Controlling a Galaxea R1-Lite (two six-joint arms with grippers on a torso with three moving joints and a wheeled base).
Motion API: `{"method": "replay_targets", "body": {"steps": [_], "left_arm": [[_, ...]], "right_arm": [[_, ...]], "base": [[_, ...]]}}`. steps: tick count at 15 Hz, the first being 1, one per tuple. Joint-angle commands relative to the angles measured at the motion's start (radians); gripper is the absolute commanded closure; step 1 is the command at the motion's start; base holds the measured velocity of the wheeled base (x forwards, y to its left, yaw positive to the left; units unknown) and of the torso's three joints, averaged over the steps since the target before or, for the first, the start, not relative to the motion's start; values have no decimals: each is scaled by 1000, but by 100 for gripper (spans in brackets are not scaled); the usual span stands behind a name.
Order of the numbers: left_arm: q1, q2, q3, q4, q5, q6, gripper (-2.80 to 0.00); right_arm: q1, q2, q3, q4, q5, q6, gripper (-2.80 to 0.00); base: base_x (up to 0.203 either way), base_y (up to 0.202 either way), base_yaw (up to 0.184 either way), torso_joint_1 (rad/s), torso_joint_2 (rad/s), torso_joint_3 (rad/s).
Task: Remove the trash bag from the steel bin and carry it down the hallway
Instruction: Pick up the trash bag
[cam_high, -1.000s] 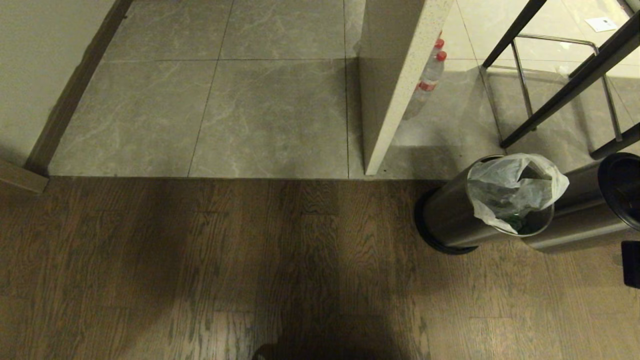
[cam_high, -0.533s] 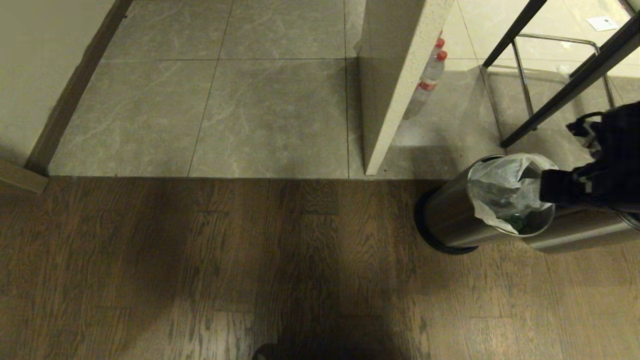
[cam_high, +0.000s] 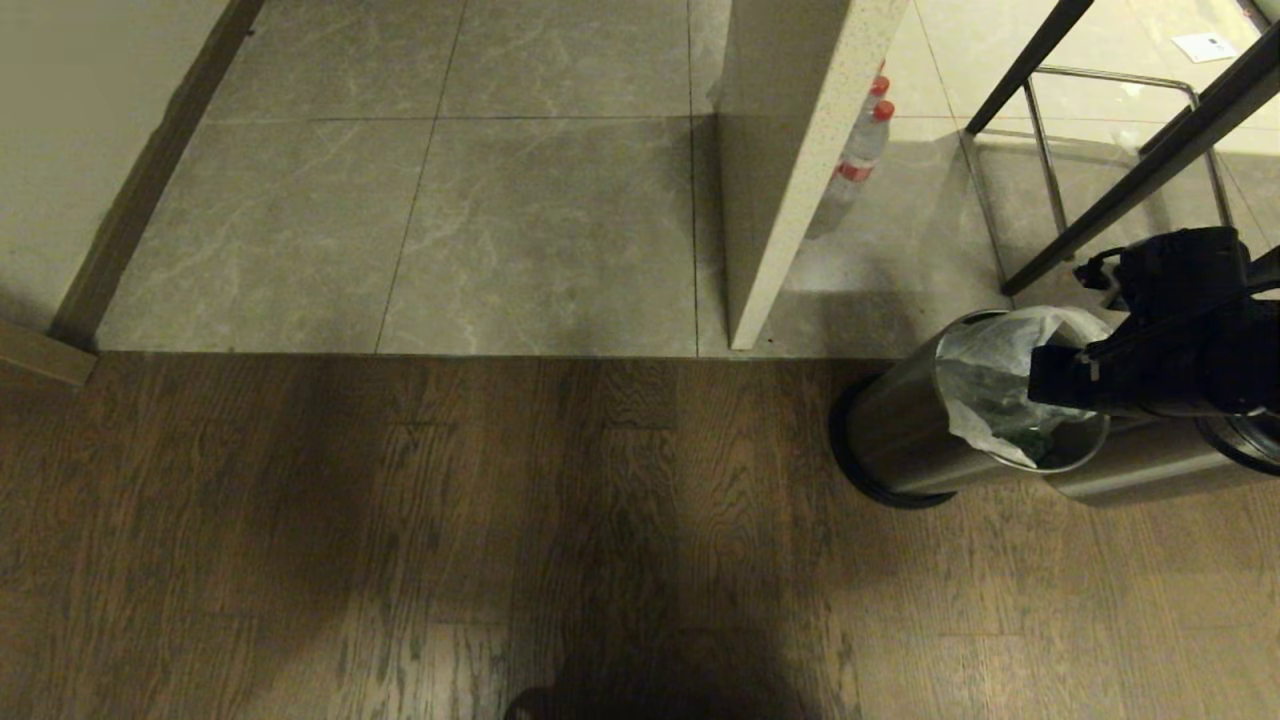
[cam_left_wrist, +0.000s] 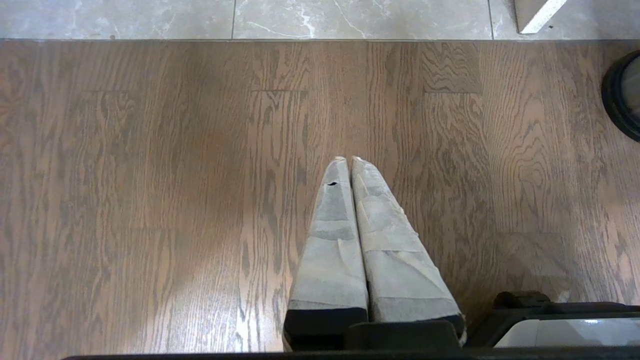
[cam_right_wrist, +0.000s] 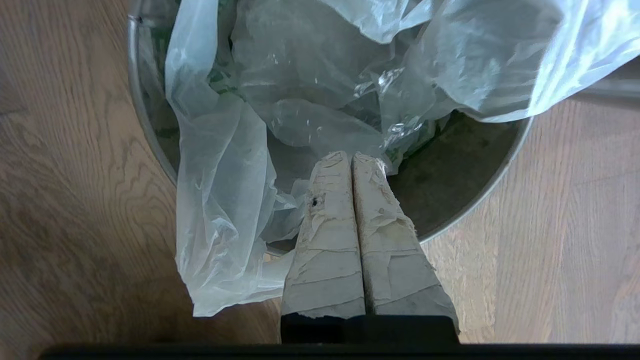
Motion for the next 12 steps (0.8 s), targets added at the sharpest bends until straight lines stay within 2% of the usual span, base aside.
{"method": "replay_targets", "body": {"steps": [1, 4, 6, 12], "left_arm": [[0, -2, 2, 0, 1, -1, 0], [0, 0, 2, 0, 2, -1, 0], [0, -2, 2, 0, 2, -1, 0], [0, -2, 2, 0, 2, -1, 0]], "right_arm": [[0, 4, 0, -1, -1, 1, 0], [-2, 5, -3, 0, -1, 1, 0], [-45, 13, -78, 7, 0, 0, 0], [-55, 14, -79, 10, 2, -1, 0]], "base": [[0, 0, 0, 0, 0, 0], [0, 0, 0, 0, 0, 0], [0, 0, 0, 0, 0, 0], [0, 0, 0, 0, 0, 0]]}}
